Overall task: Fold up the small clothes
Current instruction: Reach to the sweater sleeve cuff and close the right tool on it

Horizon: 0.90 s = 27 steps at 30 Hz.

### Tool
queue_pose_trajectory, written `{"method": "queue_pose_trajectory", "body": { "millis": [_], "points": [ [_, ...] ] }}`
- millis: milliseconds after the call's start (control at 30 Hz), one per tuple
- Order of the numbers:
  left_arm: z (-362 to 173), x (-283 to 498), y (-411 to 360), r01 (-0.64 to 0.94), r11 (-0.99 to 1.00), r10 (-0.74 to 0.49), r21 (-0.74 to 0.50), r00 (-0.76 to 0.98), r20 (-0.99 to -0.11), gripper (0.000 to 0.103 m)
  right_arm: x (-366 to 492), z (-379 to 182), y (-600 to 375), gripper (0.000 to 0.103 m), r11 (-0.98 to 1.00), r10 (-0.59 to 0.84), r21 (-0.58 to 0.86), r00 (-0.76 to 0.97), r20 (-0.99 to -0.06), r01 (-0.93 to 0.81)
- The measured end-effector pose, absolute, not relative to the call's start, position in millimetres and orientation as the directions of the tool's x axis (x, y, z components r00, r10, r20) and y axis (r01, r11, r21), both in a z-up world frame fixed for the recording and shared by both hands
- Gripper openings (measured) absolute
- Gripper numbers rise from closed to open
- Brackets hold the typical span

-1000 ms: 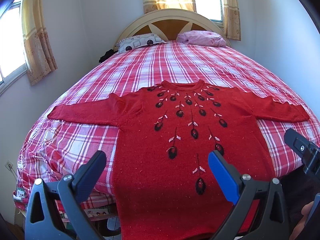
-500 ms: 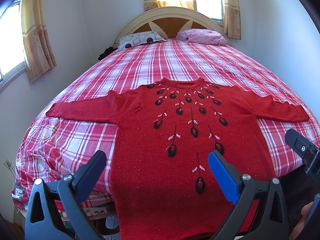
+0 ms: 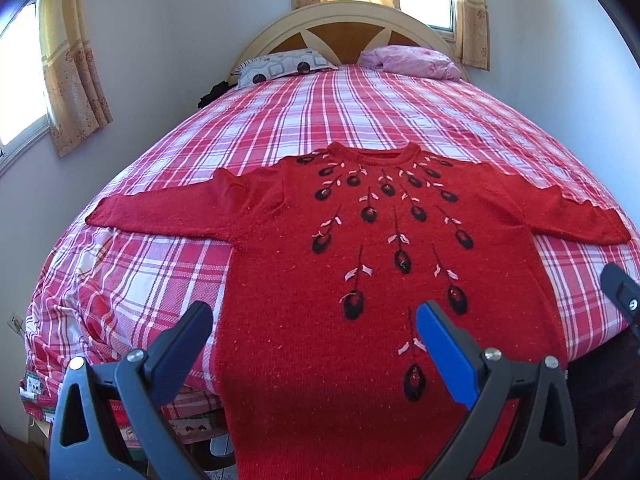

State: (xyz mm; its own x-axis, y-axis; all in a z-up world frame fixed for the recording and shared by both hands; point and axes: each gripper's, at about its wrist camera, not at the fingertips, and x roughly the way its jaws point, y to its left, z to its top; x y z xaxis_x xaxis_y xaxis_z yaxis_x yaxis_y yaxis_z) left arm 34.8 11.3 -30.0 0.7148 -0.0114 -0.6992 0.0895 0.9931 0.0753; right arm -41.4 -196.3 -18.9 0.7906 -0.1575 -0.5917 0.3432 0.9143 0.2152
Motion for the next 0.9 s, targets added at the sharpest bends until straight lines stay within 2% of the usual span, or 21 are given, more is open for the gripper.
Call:
{"method": "queue_pose_trajectory", "body": {
  "millis": [167, 300, 400, 467, 533, 633, 767, 900],
  "points": [
    [-34.8, 52.6, 11.3, 0.148, 0.989, -0.091, 0.019, 0.701, -0.708, 0.103, -36.5, -22.9, -226.5, 0.102, 0.906, -0.165, 0.236, 0.807, -0.567, 0.35],
    [-38.9, 71.5, 22.4, 0.166, 0.985, -0.156, -0.055, 0.691, -0.706, 0.103, -40.3, -28.3, -287.4, 0.102, 0.857, -0.279, 0.249, 0.811, -0.514, 0.452],
    [-43.2, 84.9, 26.6, 0.15, 0.987, -0.147, -0.059, 0.682, -0.716, 0.103, -44.4, -34.6, -349.2, 0.102, 0.774, -0.373, 0.287, 0.773, -0.512, 0.564],
    [-47.6, 95.4, 30.0, 0.129, 0.99, -0.125, -0.051, 0.673, -0.729, 0.103, -45.7, -40.3, -398.2, 0.099, 0.701, -0.425, 0.326, 0.738, -0.524, 0.635],
    [-51.8, 103.7, 31.7, 0.113, 0.993, -0.103, -0.036, 0.665, -0.739, 0.103, -45.3, -47.1, -449.5, 0.085, 0.629, -0.44, 0.38, 0.714, -0.545, 0.678],
    [-55.5, 112.5, 32.5, 0.094, 0.995, -0.089, -0.037, 0.652, -0.753, 0.103, -33.1, -61.1, -525.1, 0.08, 0.513, -0.441, 0.423, 0.652, -0.617, 0.747],
    [-59.0, 121.8, 27.6, 0.096, 0.995, -0.093, -0.04, 0.64, -0.763, 0.103, -8.5, -78.2, -577.2, 0.074, 0.465, -0.461, 0.347, 0.557, -0.69, 0.814],
    [-60.1, 127.7, 19.8, 0.117, 0.993, -0.084, -0.012, 0.64, -0.764, 0.103, 8.2, -90.3, -598.3, 0.068, 0.475, -0.474, 0.295, 0.524, -0.708, 0.829]
  ]
}}
